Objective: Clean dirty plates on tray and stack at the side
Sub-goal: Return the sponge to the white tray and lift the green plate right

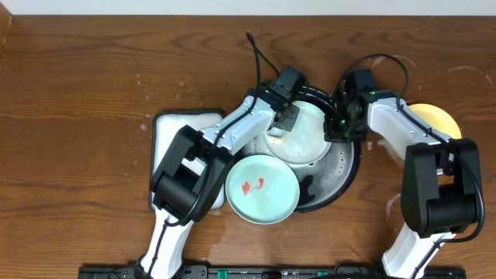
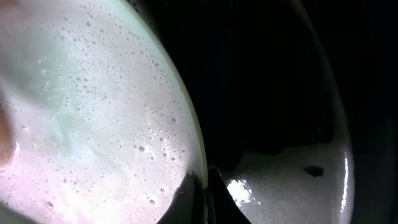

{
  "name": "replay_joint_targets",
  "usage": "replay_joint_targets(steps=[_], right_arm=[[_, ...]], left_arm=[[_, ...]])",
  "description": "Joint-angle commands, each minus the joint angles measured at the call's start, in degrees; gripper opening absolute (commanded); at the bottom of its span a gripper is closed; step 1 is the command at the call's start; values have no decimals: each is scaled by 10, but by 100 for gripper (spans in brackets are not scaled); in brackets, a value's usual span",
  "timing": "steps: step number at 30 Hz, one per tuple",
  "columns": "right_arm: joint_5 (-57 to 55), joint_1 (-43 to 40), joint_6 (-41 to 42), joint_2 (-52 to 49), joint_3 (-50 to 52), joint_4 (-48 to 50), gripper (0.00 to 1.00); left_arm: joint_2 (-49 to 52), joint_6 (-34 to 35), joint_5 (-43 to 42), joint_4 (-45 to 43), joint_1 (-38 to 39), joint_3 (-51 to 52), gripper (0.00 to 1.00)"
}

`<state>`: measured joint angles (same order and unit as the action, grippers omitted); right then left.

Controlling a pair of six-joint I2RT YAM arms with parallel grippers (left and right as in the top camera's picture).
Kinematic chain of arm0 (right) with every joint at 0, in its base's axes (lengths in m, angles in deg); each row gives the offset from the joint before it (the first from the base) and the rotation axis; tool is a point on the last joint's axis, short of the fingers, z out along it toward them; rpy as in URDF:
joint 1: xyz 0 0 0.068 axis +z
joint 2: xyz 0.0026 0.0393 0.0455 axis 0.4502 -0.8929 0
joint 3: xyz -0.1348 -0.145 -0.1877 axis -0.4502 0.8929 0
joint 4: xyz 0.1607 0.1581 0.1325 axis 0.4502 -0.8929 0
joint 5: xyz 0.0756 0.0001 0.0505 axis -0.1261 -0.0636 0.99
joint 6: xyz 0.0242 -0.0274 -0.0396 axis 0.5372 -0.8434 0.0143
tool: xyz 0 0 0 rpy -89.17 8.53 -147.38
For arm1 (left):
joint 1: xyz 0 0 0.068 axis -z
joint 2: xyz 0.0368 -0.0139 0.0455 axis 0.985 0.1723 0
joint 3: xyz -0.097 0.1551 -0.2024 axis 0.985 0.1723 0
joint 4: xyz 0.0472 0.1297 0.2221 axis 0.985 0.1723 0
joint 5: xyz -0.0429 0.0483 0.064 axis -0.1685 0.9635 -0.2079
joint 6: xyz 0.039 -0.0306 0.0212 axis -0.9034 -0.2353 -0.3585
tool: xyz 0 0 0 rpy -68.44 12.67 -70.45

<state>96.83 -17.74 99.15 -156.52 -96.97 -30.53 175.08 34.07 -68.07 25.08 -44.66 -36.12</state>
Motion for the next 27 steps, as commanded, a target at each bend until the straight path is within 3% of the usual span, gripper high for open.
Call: replay_joint_targets(steps=[1,5,9,16,18,21,27], right_arm=[[-17,12,-11,-21,22,-17,1],[-17,12,-14,-21,22,-18,1],[-17,12,-16,-21,22,-18,1],[-17,12,-46,-21,22,-10,1],[-16,12,-45,-21,22,0,1],[-14,12,-32,-19,19,5,1],[-21,18,-28,46,17,4,1]], left_arm=[[-34,16,67,14,-17,18,8],[-126,33,67,24,-25,18,7],[-223,39,67,90,-45,18,8],[-297,44,67,305,-114,21,8],[-295,77,67,350,-142,37,8],[-295,113,49,347,-180,97,8],[-295,116,-28,233,-242,249,9]])
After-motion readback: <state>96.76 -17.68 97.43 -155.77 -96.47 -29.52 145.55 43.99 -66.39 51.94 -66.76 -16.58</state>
